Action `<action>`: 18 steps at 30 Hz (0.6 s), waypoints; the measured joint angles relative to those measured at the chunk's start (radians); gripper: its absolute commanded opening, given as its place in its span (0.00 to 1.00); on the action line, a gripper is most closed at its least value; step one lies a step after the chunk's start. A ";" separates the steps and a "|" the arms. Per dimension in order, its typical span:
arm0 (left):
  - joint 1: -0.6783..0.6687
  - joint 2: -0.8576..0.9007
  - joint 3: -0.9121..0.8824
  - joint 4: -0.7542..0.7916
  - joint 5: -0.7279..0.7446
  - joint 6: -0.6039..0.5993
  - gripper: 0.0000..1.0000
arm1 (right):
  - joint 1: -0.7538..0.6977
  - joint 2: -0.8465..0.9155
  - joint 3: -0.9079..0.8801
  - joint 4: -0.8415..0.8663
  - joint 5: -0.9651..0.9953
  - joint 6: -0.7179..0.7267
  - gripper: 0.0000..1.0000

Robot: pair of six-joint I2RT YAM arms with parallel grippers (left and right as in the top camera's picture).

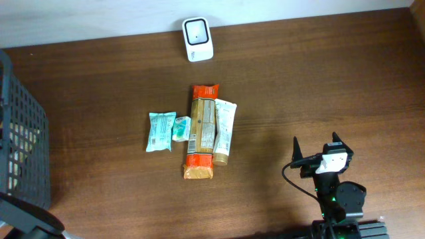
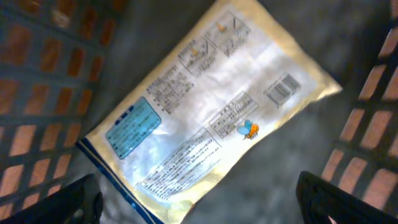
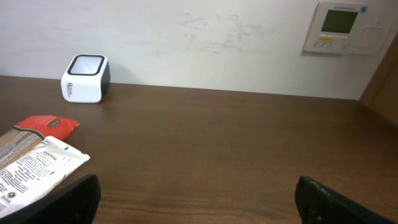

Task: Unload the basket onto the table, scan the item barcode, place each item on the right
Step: 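Grasp the large white bag with barcode from the basket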

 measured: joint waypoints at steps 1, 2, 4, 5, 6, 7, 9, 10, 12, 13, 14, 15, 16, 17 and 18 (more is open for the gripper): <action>0.000 0.009 -0.025 0.036 0.000 0.026 1.00 | 0.000 0.000 0.000 0.000 0.000 0.000 0.99; 0.000 0.021 -0.034 0.074 0.000 0.040 0.99 | 0.000 0.000 0.000 0.000 0.000 0.001 0.99; 0.000 0.051 -0.036 0.106 0.000 0.073 0.97 | 0.000 0.000 0.000 0.000 0.000 0.000 0.99; 0.000 0.082 -0.039 0.108 0.000 0.106 0.96 | 0.000 0.000 0.000 0.000 0.000 0.001 0.99; 0.000 0.103 -0.041 0.108 0.000 0.126 0.96 | 0.000 0.000 0.000 0.000 0.000 0.000 0.99; 0.000 0.120 -0.042 0.108 0.000 0.137 0.96 | 0.000 0.000 0.000 0.000 0.000 0.000 0.99; 0.000 0.165 -0.042 0.109 0.000 0.153 0.96 | 0.000 0.000 0.000 0.000 0.000 0.001 0.99; 0.000 0.188 -0.042 0.109 0.000 0.160 0.95 | 0.000 0.000 0.000 0.000 0.000 0.000 0.99; 0.000 0.208 -0.045 0.109 0.000 0.166 0.91 | 0.000 0.000 0.000 0.000 0.000 0.000 0.99; 0.000 0.209 -0.047 0.109 -0.001 0.174 0.91 | 0.000 0.000 0.000 0.000 0.000 0.001 0.99; 0.000 0.210 -0.047 0.111 -0.001 0.180 0.88 | 0.000 0.000 0.000 0.000 0.000 0.000 0.99; 0.000 0.210 -0.047 0.113 -0.001 0.182 0.80 | 0.000 0.000 0.000 0.000 0.000 0.000 0.99; 0.000 0.210 -0.047 0.113 -0.001 0.188 0.74 | 0.000 0.000 0.000 0.000 0.000 0.000 0.99; 0.000 0.210 -0.047 0.113 -0.001 0.192 0.66 | 0.000 0.000 0.000 0.000 0.000 0.000 0.99; 0.000 0.210 -0.047 0.113 -0.001 0.193 0.59 | 0.000 0.000 0.000 0.000 0.000 0.001 0.99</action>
